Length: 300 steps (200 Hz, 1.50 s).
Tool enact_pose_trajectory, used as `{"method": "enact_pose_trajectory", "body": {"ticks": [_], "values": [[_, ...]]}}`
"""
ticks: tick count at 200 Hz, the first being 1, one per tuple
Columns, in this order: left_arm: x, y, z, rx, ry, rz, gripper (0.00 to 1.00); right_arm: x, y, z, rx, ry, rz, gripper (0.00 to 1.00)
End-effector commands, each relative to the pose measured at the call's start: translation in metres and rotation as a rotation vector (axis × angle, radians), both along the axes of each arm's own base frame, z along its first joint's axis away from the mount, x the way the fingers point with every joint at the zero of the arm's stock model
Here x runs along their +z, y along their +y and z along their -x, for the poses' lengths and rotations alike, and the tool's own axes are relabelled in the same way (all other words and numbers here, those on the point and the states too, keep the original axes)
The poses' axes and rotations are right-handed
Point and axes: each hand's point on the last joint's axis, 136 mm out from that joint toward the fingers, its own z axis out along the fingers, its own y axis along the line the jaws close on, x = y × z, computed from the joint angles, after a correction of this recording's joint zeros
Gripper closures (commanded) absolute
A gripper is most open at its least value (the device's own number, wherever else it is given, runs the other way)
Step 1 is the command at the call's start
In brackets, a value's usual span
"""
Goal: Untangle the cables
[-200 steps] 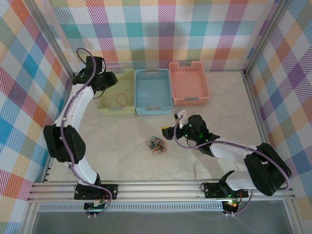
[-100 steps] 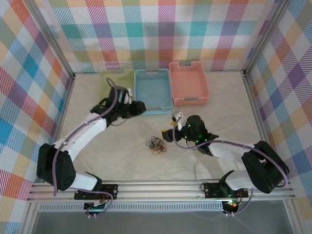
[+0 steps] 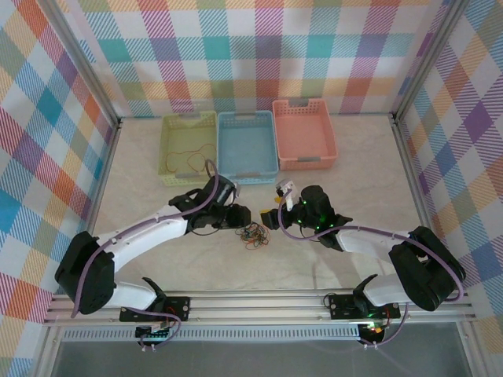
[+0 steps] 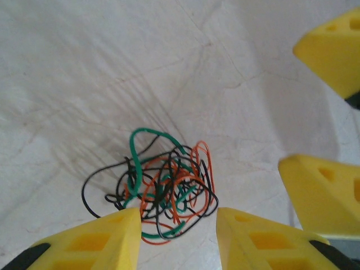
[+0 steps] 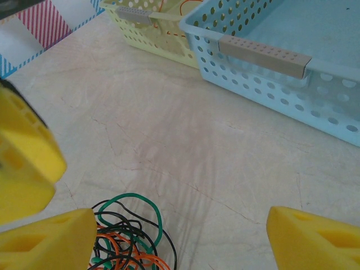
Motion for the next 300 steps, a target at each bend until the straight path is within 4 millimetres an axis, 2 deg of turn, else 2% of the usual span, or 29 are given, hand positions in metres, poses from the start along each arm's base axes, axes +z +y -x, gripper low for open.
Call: {"method": "enact_pose_trajectory", "body": {"ticks": [1, 79, 130, 202, 300], "values": [[-0.011, 0.003, 0.008, 0.032, 0.016, -0.037, 0.60, 0.016, 0.009, -0.002, 0.033, -0.039, -0.025, 0.21], [-0.029, -0.009, 0.018, 0.019, 0.038, -0.070, 0.69, 0.015, 0.009, -0.002, 0.033, -0.035, -0.025, 0.21], [-0.036, -0.007, 0.019, 0.023, 0.044, -0.084, 0.70, 0.016, 0.009, -0.002, 0.032, -0.038, -0.025, 0.21], [-0.043, -0.005, 0.021, 0.031, 0.047, -0.085, 0.83, 0.015, 0.009, -0.002, 0.034, -0.039, -0.022, 0.21], [-0.031, 0.002, 0.018, 0.045, -0.010, -0.076, 1.00, 0.017, 0.008, -0.001, 0.033, -0.045, -0.027, 0.21]]}}
